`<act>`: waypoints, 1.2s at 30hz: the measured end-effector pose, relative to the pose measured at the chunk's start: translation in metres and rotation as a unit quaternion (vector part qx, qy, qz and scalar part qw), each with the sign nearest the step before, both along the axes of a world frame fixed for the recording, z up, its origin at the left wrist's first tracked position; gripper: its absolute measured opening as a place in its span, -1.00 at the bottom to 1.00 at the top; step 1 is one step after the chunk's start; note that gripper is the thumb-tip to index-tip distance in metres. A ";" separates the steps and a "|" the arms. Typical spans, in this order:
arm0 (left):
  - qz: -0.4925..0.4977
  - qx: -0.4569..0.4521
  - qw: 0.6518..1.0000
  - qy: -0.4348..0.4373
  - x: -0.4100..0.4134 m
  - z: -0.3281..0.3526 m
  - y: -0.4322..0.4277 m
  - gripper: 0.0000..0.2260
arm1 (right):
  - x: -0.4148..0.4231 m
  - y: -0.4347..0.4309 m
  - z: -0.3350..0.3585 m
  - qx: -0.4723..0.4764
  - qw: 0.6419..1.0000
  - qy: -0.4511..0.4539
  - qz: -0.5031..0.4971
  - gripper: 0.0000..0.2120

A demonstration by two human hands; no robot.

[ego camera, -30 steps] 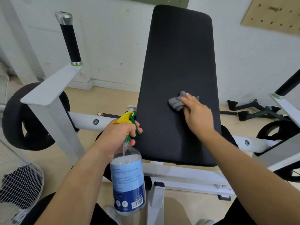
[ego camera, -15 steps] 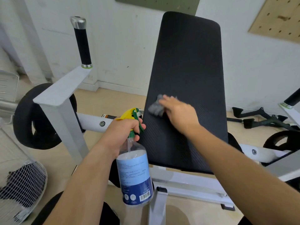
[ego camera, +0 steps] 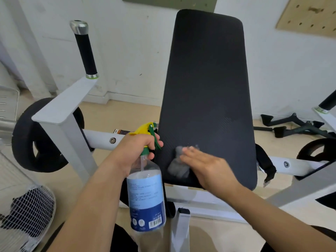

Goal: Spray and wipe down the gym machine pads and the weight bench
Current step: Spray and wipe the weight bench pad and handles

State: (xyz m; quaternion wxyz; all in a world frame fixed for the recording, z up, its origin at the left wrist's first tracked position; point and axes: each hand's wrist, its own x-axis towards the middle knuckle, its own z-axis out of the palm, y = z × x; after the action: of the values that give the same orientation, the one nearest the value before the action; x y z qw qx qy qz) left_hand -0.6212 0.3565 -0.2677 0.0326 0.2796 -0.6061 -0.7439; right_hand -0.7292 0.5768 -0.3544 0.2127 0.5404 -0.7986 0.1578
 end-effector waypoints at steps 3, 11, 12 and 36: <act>-0.011 -0.020 0.999 -0.029 -0.001 -0.005 0.012 -0.80 | -0.019 0.023 0.025 -0.141 0.980 -0.065 -0.128 -0.58; -0.024 -0.052 0.996 -0.062 -0.003 -0.012 0.023 -0.91 | -0.068 -0.018 0.100 -0.157 0.967 -0.077 -0.185 -0.64; -0.026 -0.055 0.996 -0.061 -0.001 -0.010 0.024 -0.91 | -0.072 -0.031 0.098 -0.132 0.972 -0.078 -0.179 -0.65; 0.027 -0.057 0.998 -0.019 -0.010 -0.004 0.019 -0.74 | -0.117 -0.021 0.070 -0.018 0.961 -0.048 -0.272 -0.58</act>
State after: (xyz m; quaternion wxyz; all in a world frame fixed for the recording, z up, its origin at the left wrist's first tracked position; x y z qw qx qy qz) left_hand -0.6316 0.3752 -0.2713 0.0573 0.3079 -0.6402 -0.7015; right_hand -0.8464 0.5557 -0.2842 0.2186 0.2902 -0.9219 0.1345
